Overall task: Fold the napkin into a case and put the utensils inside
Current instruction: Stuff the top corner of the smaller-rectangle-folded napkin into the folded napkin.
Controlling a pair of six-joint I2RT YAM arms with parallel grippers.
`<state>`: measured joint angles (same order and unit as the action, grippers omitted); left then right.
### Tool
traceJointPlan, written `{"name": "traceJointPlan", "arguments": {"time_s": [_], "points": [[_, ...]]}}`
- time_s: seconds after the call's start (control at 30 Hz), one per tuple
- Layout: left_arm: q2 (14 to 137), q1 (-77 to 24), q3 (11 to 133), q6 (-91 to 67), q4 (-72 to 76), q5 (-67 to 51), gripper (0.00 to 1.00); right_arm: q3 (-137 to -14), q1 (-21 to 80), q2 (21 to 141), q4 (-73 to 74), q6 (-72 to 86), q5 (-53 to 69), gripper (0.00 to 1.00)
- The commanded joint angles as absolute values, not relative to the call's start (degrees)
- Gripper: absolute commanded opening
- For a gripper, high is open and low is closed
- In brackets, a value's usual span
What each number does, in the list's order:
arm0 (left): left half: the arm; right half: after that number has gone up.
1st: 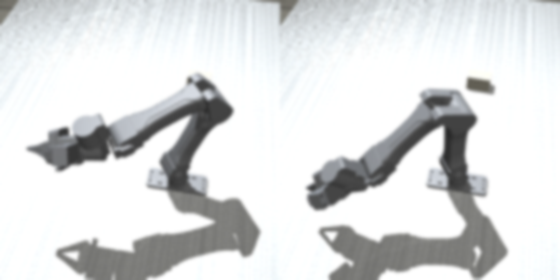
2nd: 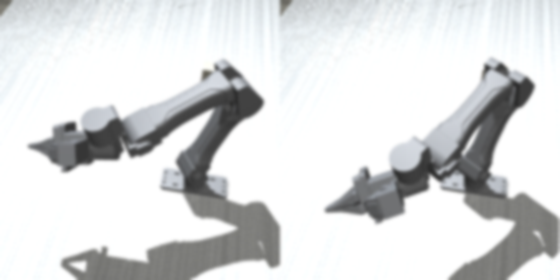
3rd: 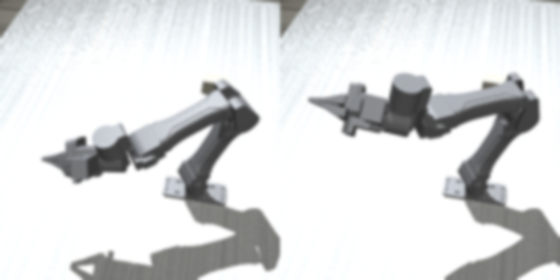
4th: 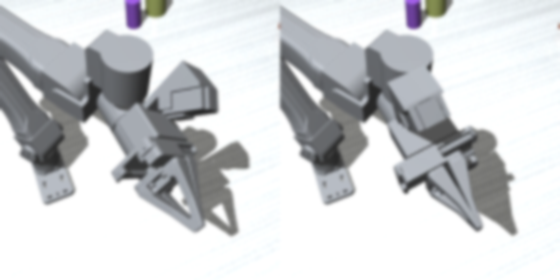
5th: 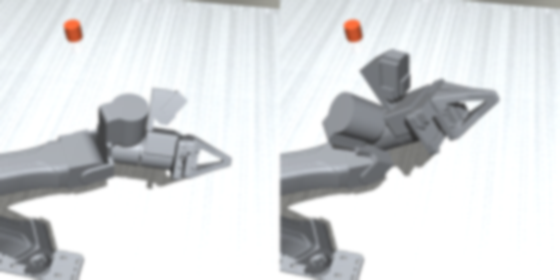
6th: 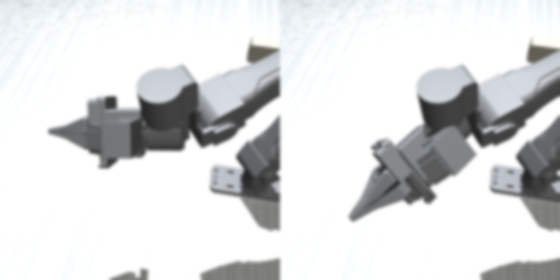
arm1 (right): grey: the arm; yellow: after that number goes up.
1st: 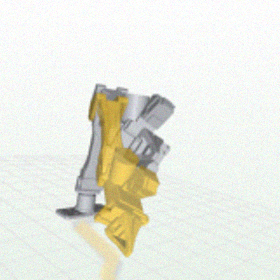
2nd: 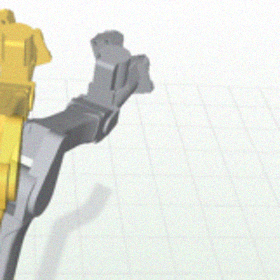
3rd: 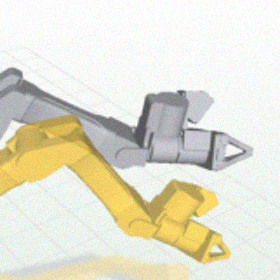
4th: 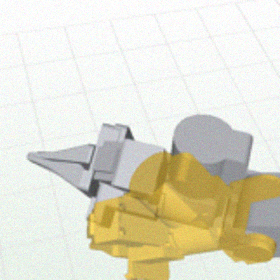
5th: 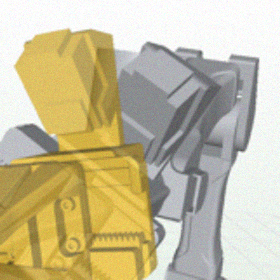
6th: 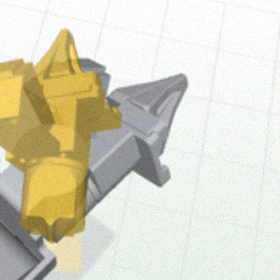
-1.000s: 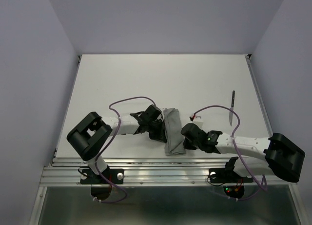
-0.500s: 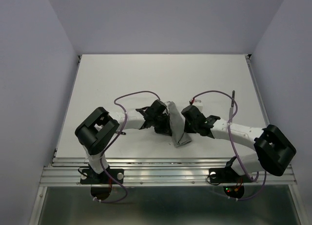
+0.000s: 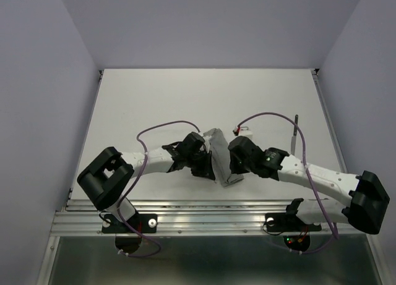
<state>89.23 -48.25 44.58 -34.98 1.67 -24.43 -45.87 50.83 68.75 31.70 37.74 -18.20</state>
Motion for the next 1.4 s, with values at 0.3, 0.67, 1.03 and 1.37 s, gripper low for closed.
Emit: {"name": "traceJointPlan", "arguments": {"time_s": [0.3, 0.67, 1.03, 1.37], "points": [[92.54, -49.22, 40.96, -39.37, 15.73, -30.59, 0.0, -49.92, 61.43, 75.76, 33.05, 41.05, -18.02, 0.34], [96.15, -49.39, 40.78, -41.04, 19.78, -31.38, 0.0, -48.34, 61.44, 79.45, 31.9, 40.52, -18.63, 0.39], [98.88, -49.39, 42.01, -41.04, 20.83, -31.99, 0.0, -47.46, 61.44, 82.88, 31.11, 40.25, -20.91, 0.33], [99.32, -49.39, 41.84, -41.31, 21.53, -32.52, 0.0, -47.9, 61.96, 83.85, 33.4, 41.22, -23.91, 0.37]]}}
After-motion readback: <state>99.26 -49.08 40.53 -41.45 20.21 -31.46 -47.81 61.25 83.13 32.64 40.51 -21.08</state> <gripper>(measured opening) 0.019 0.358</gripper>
